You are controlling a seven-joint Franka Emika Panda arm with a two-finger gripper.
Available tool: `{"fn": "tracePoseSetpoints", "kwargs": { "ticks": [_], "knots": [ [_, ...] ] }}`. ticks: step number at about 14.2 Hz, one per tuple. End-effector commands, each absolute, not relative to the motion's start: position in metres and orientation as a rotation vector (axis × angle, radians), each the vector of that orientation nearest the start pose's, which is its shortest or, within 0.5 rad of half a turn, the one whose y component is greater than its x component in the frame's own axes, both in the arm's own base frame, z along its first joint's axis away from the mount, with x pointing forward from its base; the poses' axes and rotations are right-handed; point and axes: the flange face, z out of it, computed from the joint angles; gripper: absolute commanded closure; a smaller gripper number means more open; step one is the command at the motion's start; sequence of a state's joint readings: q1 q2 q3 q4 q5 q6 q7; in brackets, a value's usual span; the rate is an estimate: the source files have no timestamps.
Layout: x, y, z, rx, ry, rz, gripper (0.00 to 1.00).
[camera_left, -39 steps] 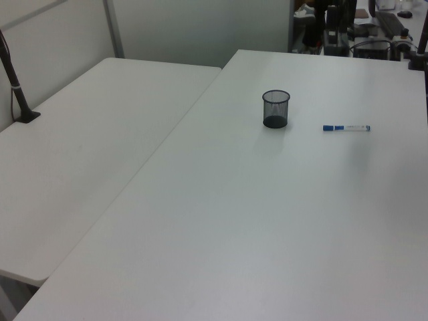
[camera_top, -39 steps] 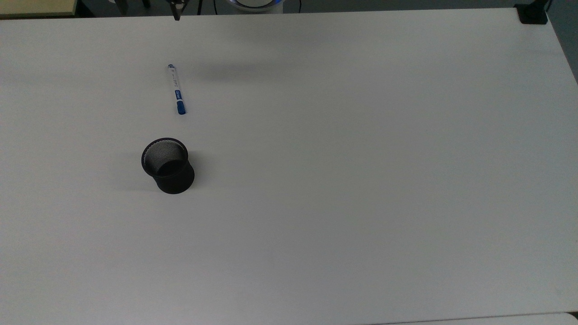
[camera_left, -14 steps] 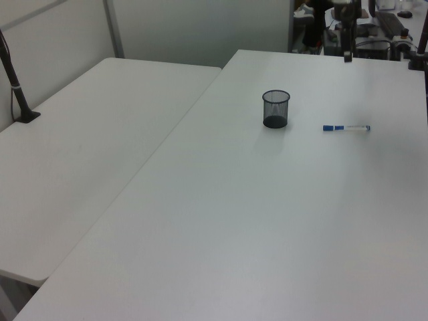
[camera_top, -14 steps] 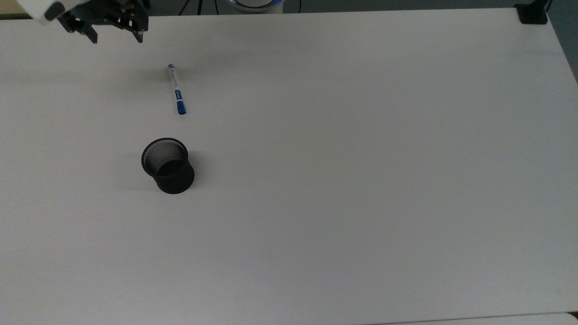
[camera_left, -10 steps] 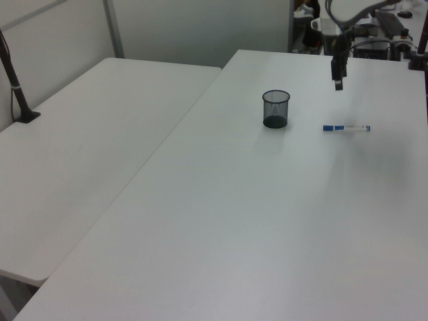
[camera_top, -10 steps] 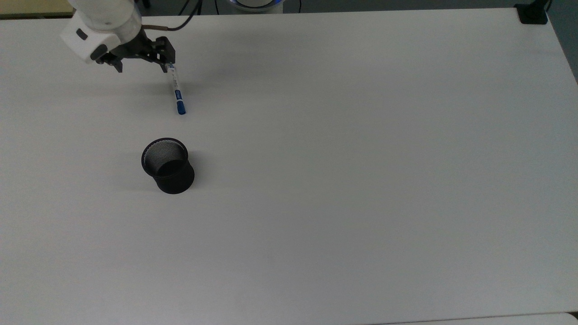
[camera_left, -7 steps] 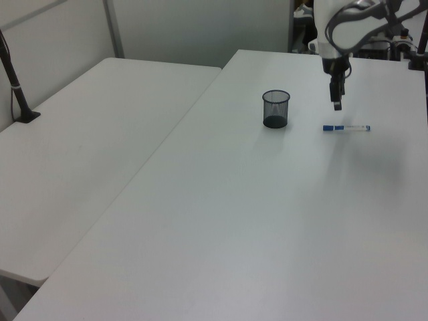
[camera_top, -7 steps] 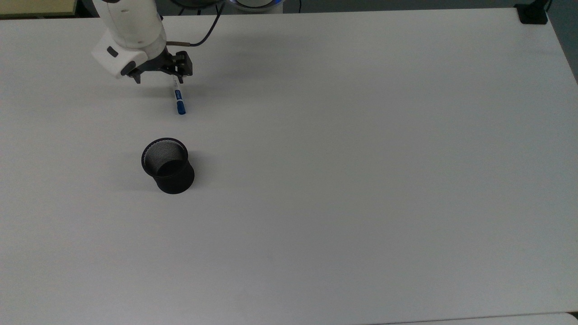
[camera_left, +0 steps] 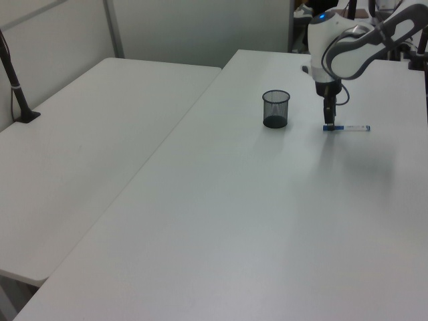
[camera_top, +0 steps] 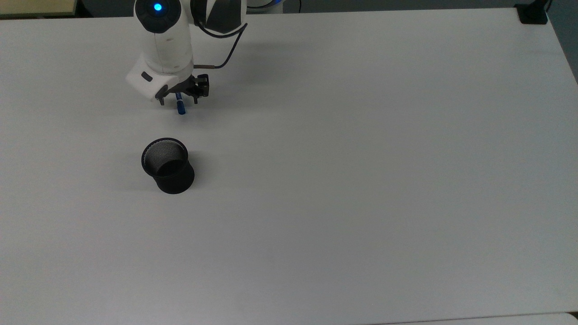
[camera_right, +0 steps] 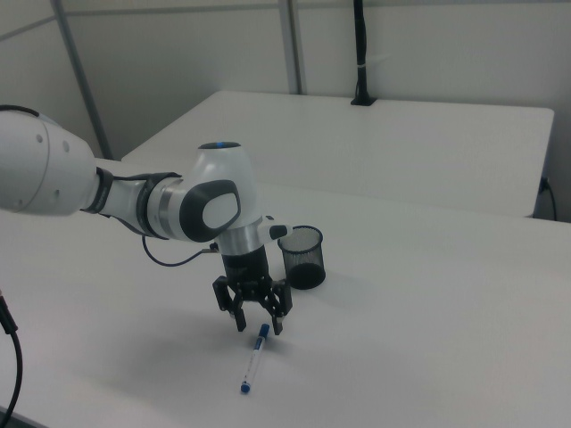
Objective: Insert the marker
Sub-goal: 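Lower the open gripper over the marker and close it around the marker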
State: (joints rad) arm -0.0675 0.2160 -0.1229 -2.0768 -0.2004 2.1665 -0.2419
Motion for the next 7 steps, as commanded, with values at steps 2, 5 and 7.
{"fn": "tracePoseSetpoints", "kwargs": {
  "ticks": [2, 5, 7],
  "knots": [
    [0.5602, -0.1093, 0.2986, -3.297, -0.301, 0.241, 0.41],
    [0.5646, -0.1056, 0.3009, -3.3, -0.308, 0.23, 0.71],
    [0.5668, -0.1041, 0.3029, -3.301, -0.31, 0.227, 0.93]
  ]
}}
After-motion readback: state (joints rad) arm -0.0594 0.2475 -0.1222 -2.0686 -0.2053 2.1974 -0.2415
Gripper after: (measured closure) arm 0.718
